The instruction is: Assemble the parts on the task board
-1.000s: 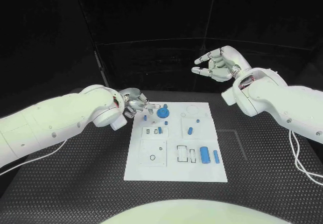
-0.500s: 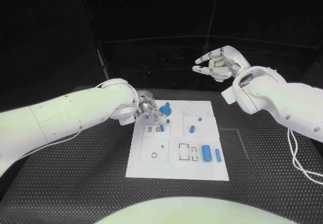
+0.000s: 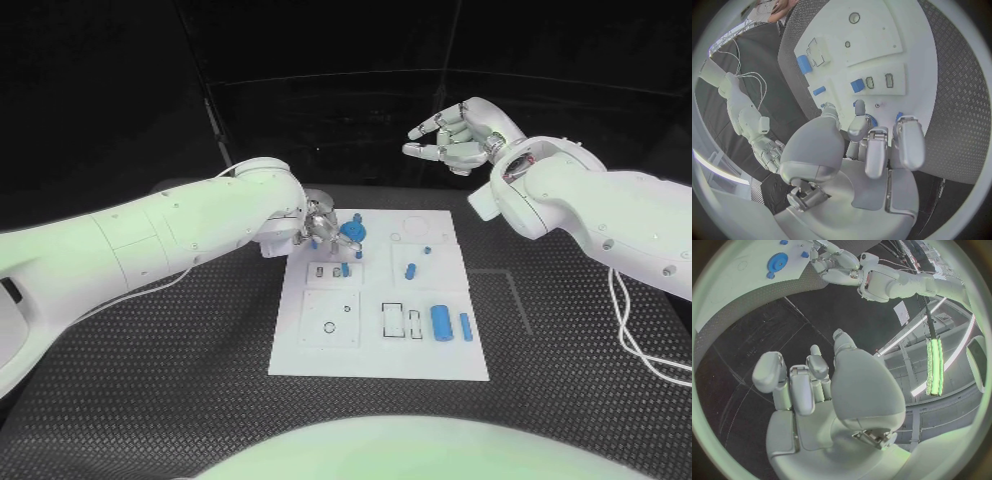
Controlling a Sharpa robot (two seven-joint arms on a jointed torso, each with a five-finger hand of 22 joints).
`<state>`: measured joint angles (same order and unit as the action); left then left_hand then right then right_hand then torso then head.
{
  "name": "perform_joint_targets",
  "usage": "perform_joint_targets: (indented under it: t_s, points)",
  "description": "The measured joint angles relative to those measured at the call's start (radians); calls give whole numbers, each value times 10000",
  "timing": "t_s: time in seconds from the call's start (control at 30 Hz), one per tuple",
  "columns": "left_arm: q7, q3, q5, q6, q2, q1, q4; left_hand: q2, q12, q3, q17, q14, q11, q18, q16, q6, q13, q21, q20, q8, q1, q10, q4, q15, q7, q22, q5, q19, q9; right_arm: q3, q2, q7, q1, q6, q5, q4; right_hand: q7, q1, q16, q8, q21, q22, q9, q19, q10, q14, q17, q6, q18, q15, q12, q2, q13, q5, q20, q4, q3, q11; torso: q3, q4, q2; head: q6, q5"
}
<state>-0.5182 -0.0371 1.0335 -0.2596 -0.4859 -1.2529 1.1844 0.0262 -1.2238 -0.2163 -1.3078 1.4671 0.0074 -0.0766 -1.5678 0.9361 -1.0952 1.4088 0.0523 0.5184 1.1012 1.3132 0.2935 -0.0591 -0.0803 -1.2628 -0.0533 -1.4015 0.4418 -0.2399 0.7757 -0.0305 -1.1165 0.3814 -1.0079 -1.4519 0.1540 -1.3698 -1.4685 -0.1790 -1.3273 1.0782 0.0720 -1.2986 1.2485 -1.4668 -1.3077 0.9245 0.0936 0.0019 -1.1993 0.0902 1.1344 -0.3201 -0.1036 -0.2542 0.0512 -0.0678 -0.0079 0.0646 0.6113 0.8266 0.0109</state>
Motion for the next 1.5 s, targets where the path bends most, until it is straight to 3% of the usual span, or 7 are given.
perform_joint_targets:
  t_s: [0.43,0.87,1.5]
  points:
    - [-68,-3,54,-491,452,1,-784,39,0,0,1,0,0,1,0,1,-60,0,-1,1,-38,0,0,1,0,-103,0,1,38,1,-95,-98,1,-182,-42,99,0,15,0,-37,46,-19,0,-1,1,0,1,0,-1,0,0,-94,-13,-152,0,-64,63,-1,-12,3,3,94,4]
    - [-91,-23,71,-789,751,87,-1143,98,-38,1,1,0,-1,-1,0,1,-107,0,-1,5,22,0,0,1,0,-160,-1,1,72,1,-171,-123,2,-249,-55,174,0,14,0,-36,45,-20,1,-1,1,0,2,0,-3,0,0,-94,1,-151,0,-64,63,-1,-7,14,3,183,-5]
    - [-138,-64,82,-1171,999,238,-1504,424,-38,58,2,-1,-1,0,0,1,-129,0,-2,6,432,0,-56,2,0,-170,-2,2,171,3,-242,-138,3,-306,-58,273,0,-39,-1,-69,45,-20,1,-1,2,0,3,0,-3,0,0,-145,0,-239,-1,-91,90,-1,0,9,5,295,-35]
